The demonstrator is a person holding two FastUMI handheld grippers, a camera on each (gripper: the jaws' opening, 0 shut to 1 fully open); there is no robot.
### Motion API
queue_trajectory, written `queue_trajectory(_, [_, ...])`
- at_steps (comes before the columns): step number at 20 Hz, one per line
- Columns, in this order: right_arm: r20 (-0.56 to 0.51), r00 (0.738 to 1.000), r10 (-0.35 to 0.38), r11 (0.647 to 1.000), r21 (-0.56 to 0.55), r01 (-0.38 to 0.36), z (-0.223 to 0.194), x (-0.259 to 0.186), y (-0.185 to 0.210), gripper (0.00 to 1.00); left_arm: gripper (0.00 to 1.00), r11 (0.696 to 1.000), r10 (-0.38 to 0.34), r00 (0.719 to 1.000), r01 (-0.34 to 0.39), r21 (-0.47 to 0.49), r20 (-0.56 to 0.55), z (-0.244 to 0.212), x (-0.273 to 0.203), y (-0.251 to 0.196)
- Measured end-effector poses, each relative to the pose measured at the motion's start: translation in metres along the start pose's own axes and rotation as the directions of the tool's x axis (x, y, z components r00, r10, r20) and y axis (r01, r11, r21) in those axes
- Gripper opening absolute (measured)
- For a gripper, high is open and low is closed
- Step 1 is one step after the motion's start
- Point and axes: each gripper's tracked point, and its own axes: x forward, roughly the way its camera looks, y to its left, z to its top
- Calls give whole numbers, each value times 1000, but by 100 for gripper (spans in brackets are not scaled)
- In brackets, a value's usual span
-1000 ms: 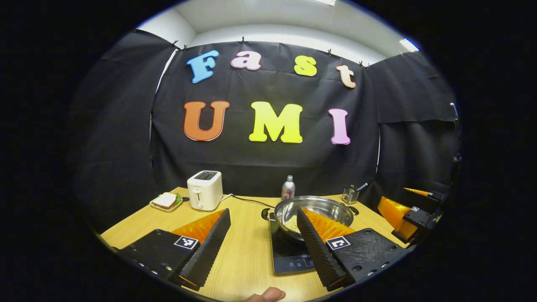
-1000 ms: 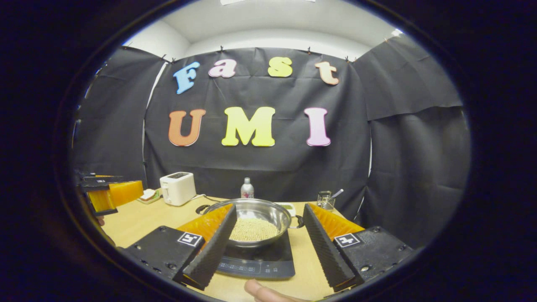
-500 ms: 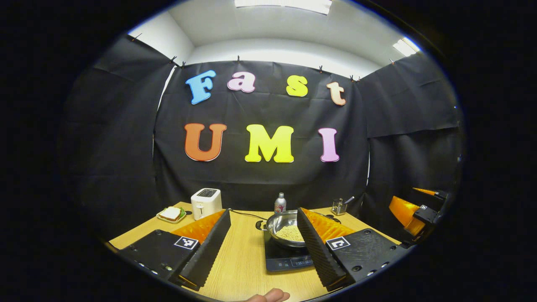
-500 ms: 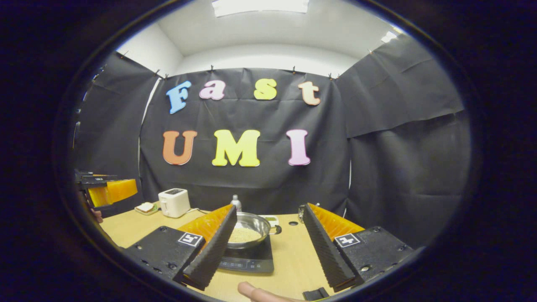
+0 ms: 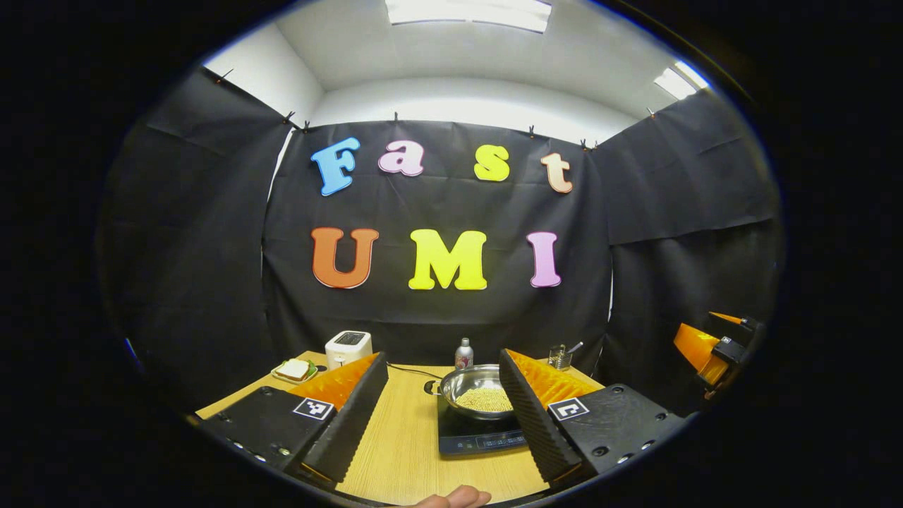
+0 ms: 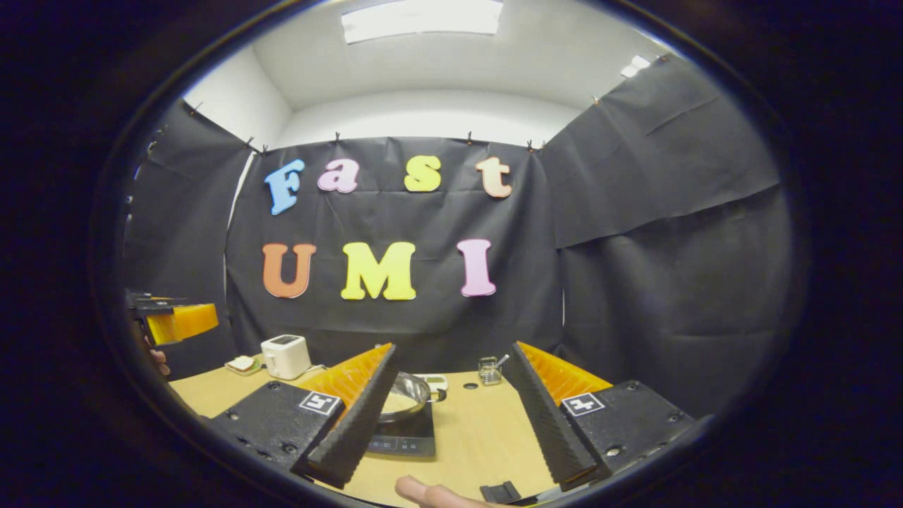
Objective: First push the handle of the pot to place it horizontally, then grasp the pot with both hands and set it on the induction cooktop.
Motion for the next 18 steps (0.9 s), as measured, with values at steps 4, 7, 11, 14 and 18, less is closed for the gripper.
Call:
queue_trajectory(4, [4, 1000, -20, 1000, -12, 20, 1, -9, -6, 100, 94, 1000, 5, 999, -5, 1, 34, 9, -15, 1])
queue_trajectory(7, [32, 999, -10, 1000, 5, 10, 8, -14, -3, 99, 95, 1000, -11, 999, 11, -5, 36, 8, -16, -1])
queue_trajectory(11, [43, 999, -10, 1000, 15, 9, 5, -17, -4, 99, 94, 999, -33, 999, 34, -17, 32, 5, -16, -4])
queue_trajectory(14, [37, 999, -11, 1000, 23, 10, 1, -16, -5, 99, 94, 1000, -24, 999, 25, -8, 30, 0, -16, 0])
queue_trajectory(18, [13, 1000, -26, 999, 19, 26, -9, -11, -8, 99, 95, 1000, 2, 999, -2, -7, 35, -2, -14, 7])
